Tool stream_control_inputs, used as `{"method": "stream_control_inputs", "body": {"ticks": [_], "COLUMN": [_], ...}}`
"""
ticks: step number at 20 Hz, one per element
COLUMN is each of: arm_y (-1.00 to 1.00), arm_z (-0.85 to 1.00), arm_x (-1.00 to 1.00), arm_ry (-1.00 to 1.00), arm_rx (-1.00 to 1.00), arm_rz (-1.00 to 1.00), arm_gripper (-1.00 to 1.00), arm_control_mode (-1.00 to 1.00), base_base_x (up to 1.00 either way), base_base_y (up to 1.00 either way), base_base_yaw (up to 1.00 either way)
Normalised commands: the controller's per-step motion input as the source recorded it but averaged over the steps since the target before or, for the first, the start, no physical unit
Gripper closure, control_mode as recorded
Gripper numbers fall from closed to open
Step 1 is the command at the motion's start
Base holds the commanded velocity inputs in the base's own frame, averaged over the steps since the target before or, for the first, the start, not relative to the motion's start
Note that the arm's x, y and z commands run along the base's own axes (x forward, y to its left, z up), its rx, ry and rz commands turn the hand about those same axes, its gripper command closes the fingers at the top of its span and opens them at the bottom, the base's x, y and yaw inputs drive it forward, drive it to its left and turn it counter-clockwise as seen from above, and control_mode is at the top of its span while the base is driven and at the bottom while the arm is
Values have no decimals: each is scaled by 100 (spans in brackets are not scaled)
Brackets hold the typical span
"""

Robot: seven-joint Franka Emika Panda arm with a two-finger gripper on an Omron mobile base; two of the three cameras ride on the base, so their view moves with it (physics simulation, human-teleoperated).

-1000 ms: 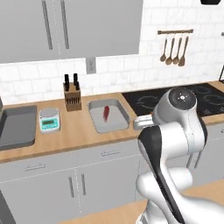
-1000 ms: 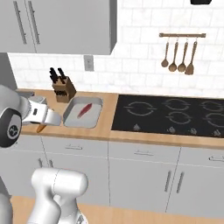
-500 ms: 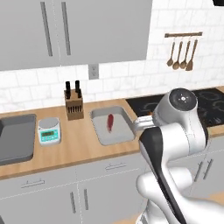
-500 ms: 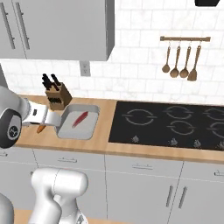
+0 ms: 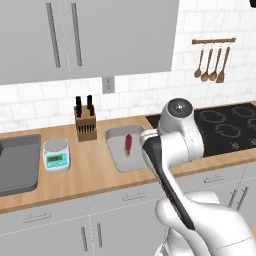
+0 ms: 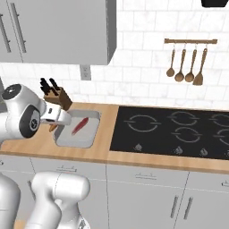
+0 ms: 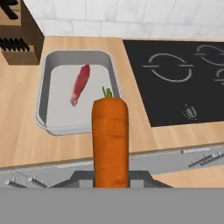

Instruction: Place one carrot and one steak in each tupperware on the nearby counter, to pack two identical lunches.

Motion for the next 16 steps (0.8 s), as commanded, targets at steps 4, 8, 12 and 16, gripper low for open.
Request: {"method": "stream_control_inputs", "body": {"ticks": [4,8,12,16], "arm_y": [4,1,5,11], "arm_z": [-36,-40,-55,-49], "arm_x": [77,45,52,79], "arm_ry": [11,8,5,0], "arm_rx": [-1,0,-1,0], "arm_rz": [0,0,0,0], "arm_gripper": [100,100,100,100], "arm_control_mode": [-100,-100,-100,-100], "base_base_x": [0,0,0,0], "base_base_y": [0,0,0,0], "base_base_yaw": [0,0,0,0]}}
